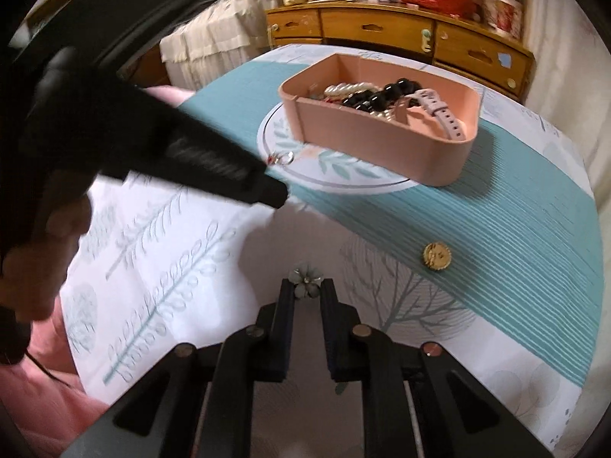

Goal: Organize jewelry
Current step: 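Carry ring and flower brooch into the pink tray and open both tools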

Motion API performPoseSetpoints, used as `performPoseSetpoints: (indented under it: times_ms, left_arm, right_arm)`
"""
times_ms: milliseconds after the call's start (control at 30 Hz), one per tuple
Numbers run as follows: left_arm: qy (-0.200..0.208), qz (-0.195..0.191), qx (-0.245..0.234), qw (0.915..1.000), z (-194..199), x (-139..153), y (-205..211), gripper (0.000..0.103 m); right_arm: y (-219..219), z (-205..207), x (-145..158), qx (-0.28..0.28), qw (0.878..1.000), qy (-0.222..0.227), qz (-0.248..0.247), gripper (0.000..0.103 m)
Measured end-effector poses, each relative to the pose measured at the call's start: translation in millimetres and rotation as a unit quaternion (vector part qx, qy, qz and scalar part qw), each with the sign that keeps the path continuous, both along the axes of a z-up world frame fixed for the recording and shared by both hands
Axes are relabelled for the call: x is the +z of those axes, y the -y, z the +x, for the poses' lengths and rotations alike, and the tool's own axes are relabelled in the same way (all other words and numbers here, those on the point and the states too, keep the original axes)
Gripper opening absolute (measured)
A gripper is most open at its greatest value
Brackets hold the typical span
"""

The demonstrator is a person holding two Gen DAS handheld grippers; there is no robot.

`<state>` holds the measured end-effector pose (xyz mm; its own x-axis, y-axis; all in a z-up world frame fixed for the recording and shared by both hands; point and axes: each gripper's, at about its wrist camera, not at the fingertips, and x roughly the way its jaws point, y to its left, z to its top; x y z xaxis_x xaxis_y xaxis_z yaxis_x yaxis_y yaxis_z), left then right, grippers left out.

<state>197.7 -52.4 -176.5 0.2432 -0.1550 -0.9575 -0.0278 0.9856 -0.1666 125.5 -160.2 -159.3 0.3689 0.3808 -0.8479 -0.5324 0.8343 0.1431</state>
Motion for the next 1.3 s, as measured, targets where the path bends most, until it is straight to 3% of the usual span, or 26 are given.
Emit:
performPoseSetpoints:
  times_ms: [200,467,767,900,933,967,1033,1100,1167,1233,1300]
  left_arm:
    - [0.009,-0.004,0.007,0.9999,4.5,24.0,-5.6,0.006]
    - [0.045,-0.018,0.018,0.9986,29.5,61.9,-11.9,0.006]
    - [0.097,-0.019,0.018,0.9949,67.2,78.3,-13.1,0.006]
    - [0.096,-0.018,0.015,0.9951,75.0,80.9,-12.7,0.007]
    - [0.093,-0.009,0.014,0.9955,76.5,81.9,-12.2,0.016]
    - [0.090,-0.001,0.014,0.9958,75.6,82.7,-11.5,0.034]
    - [0.090,0.006,0.022,0.9957,75.1,83.7,-15.1,0.053]
    - [0.092,0.001,0.037,0.9951,70.5,84.0,-22.8,0.058]
    - [0.082,0.006,0.049,0.9954,63.6,80.3,-29.7,0.063]
    - [0.070,0.024,0.063,0.9953,55.6,73.9,-37.0,0.071]
    - [0.059,0.028,0.071,0.9953,45.1,66.1,-44.5,0.073]
  right_arm:
    - [7.9,13.9,12.5,-0.030,0.999,0.009,0.020,0.014]
    - [13.1,51.0,36.6,-0.061,0.996,0.058,0.035,0.014]
    - [17.1,90.1,57.8,-0.094,0.989,0.097,0.052,0.014]
    - [14.5,95.4,56.4,-0.095,0.990,0.096,0.042,0.014]
    - [14.0,95.6,56.0,-0.095,0.990,0.093,0.040,0.014]
    - [14.1,95.3,55.9,-0.096,0.991,0.091,0.035,0.015]
    - [15.3,94.6,56.1,-0.106,0.991,0.081,0.029,0.019]
    - [19.8,92.4,57.9,-0.111,0.990,0.068,0.048,0.024]
    - [25.4,87.7,58.2,-0.129,0.988,0.062,0.057,0.036]
    - [30.4,81.8,56.0,-0.147,0.986,0.057,0.059,0.042]
    - [34.1,76.6,51.6,-0.162,0.984,0.043,0.059,0.044]
